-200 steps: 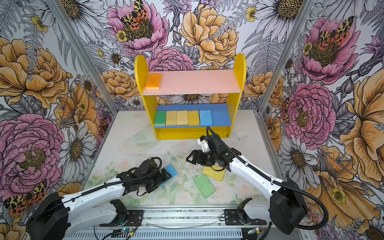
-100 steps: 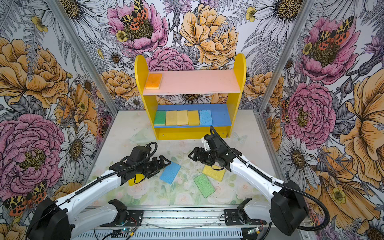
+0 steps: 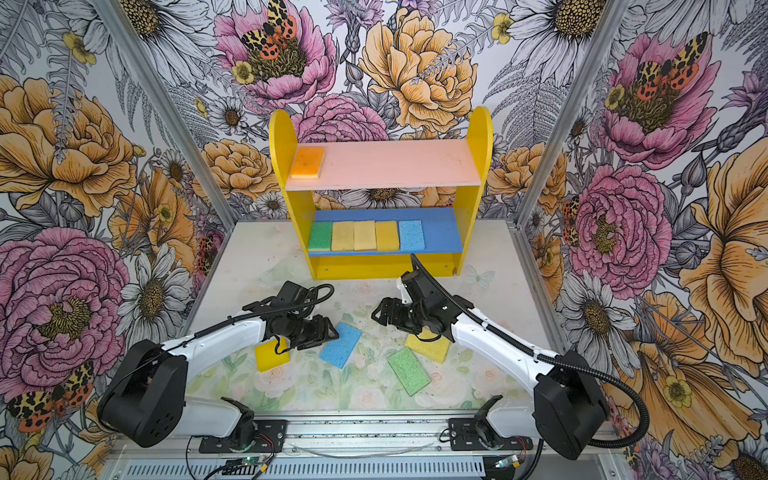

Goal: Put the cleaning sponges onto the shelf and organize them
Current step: 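Lower the left gripper onto the blue sponge and grasp it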

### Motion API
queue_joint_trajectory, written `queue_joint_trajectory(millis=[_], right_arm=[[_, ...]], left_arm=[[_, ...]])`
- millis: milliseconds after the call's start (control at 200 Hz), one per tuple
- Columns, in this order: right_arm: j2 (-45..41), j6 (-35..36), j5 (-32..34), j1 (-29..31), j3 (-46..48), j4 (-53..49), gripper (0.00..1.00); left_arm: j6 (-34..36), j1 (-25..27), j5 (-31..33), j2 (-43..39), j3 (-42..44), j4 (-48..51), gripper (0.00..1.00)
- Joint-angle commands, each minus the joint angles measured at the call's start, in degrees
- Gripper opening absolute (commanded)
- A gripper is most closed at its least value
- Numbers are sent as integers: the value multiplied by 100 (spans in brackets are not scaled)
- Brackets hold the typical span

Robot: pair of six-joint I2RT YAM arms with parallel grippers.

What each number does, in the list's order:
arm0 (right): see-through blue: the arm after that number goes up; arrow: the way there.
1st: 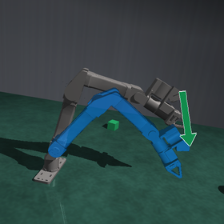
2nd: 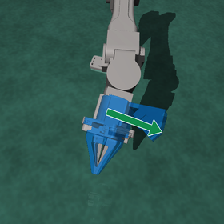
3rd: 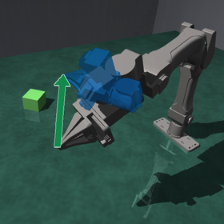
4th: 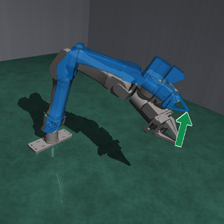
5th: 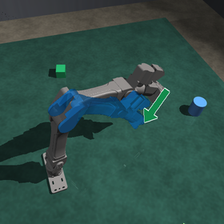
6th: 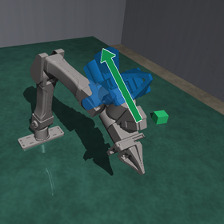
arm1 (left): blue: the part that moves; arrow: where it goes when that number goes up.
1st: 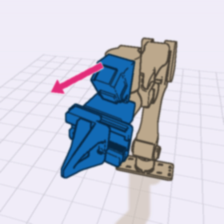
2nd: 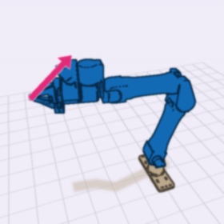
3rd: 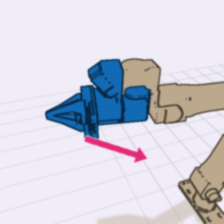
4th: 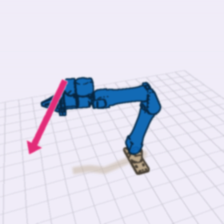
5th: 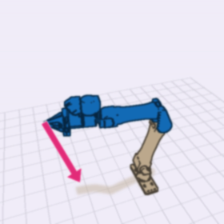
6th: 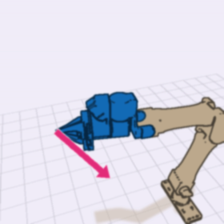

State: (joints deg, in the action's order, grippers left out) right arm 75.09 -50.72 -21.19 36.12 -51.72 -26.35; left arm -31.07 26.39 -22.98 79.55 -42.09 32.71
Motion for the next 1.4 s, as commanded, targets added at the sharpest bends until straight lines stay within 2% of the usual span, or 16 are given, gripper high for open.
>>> queue_joint_trajectory(millis=[0,155,450,525,650,760,1000,1396], right_arm=[[23,-78,114,58,-159,84,79],[-28,-60,126,79,-106,81,79],[-154,-59,229,114,56,95,79],[-152,-61,251,132,61,95,79],[-111,-52,290,165,80,101,79],[-30,-53,262,193,42,130,79],[-47,-29,277,217,22,130,79],[-56,-35,300,225,-5,130,79]], left_arm=[[225,165,131,4,-138,149,63],[157,377,222,100,-77,175,61],[-112,616,414,-190,-86,177,69],[-190,605,441,-413,-136,175,74],[-191,404,407,-660,-190,175,77],[-47,222,406,-433,-203,175,77],[95,219,496,93,-112,19,76],[-117,663,551,209,161,-141,72]])
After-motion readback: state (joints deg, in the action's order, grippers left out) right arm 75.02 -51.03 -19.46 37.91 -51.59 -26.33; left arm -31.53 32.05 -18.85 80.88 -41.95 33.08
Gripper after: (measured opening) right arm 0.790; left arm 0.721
